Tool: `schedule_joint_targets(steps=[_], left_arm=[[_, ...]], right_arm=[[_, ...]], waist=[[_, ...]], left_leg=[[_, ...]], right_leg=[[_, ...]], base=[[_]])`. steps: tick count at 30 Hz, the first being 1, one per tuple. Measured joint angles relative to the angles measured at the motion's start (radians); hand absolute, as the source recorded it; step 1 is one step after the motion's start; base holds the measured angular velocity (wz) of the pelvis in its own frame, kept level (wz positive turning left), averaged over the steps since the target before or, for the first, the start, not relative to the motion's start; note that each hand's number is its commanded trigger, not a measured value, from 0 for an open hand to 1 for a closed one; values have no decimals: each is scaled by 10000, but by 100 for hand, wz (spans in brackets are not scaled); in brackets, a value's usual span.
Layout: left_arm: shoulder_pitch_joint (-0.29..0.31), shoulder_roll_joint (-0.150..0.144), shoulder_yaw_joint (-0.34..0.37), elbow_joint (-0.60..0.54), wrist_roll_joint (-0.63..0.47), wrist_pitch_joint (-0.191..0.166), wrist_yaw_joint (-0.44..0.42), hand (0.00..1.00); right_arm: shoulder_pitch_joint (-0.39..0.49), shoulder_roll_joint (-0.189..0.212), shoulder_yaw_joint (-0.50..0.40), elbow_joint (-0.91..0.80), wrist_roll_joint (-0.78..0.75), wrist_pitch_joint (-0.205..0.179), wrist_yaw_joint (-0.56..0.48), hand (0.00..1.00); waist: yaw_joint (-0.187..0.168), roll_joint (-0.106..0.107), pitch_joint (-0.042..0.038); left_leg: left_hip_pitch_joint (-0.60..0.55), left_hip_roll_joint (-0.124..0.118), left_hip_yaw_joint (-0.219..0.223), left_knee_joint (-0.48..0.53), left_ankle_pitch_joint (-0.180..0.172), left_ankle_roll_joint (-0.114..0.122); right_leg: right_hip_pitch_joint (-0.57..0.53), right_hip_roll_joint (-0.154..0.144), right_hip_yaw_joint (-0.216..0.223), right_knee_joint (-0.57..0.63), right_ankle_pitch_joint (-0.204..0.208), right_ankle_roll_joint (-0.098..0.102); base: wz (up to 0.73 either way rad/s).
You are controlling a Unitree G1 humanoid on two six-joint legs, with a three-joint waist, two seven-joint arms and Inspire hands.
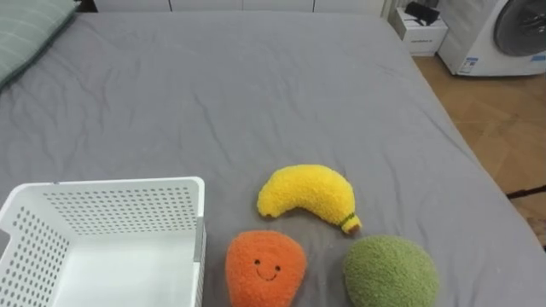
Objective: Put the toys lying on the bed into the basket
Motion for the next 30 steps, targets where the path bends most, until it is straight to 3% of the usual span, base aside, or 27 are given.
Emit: schedule_joint_targets(steps=[2,5,6,7,10,11,15,18,22,25,30], left_arm=[[12,111,131,-23,0,-4,0,0],[70,365,377,-50,-12,12,-2,0],[103,448,451,-56,-5,14,-2,0],[93,512,507,-99,-7,27,-2,0],[107,682,462,-88,-14,38,-1,0],[114,729,457,-96,-16,38,-1,0],[102,776,309,-115,-20,36,11,0],[83,786,45,-122,-35,8,53,0],[125,749,-14,-188,-31,-34,53,0],[330,721,-15,-451,-17,-94,57,0],[691,678,-192,-955,-30,-159,107,0]], right_arm=[[52,-318,-573,-10,523,-30,-148,0],[-96,-946,-1242,-213,846,-105,-598,0],[-251,-1199,-1432,-351,852,-140,-797,0],[-483,-1472,-1661,-503,917,-158,-946,0],[-860,-1849,-1841,-1838,1149,-321,-1669,0],[-1041,-1884,-1839,-2440,1078,-391,-1905,0],[-1331,-1891,-1800,-4667,1000,-443,-2398,0],[-1348,-1889,-1372,-6640,1069,-545,-2761,0],[-1409,-1853,-952,-8839,1026,-593,-2727,0],[-1446,-1843,-670,-9418,1022,-767,-2595,0],[-1443,-1767,55,-9343,277,-749,-2321,0]], waist=[[-76,-94,-24],[-190,-210,41],[-258,-307,20],[-278,-402,53],[-311,-612,79],[-317,-641,45],[-316,-672,42],[-251,-607,48],[-181,-466,-10],[-138,-440,-63],[111,-346,-106]], left_leg=[[17,-1,25,-2,1,-1],[38,46,286,-7,0,-4],[6,52,304,-5,1,-7],[-25,52,358,-5,3,-10],[-109,69,545,29,16,-26],[-131,67,590,30,20,-33],[-136,56,600,27,20,-35],[-155,57,604,25,20,-37],[-169,59,519,29,23,-41],[-166,71,444,39,26,-42],[-155,88,406,40,25,-42]], right_leg=[[-5,4,34,14,1,0],[-66,75,150,7,19,-16],[-157,58,181,56,27,-26],[-262,64,189,149,29,-34],[-466,98,334,299,54,-67],[-519,117,383,326,59,-73],[-529,156,404,304,64,-73],[-540,161,409,293,68,-71],[-524,139,407,265,66,-73],[-448,85,239,211,68,-75],[-369,69,174,150,69,-72]], base=[[-5],[-19],[-17],[-17],[-17],[-13],[-1],[0],[2],[9],[3]])
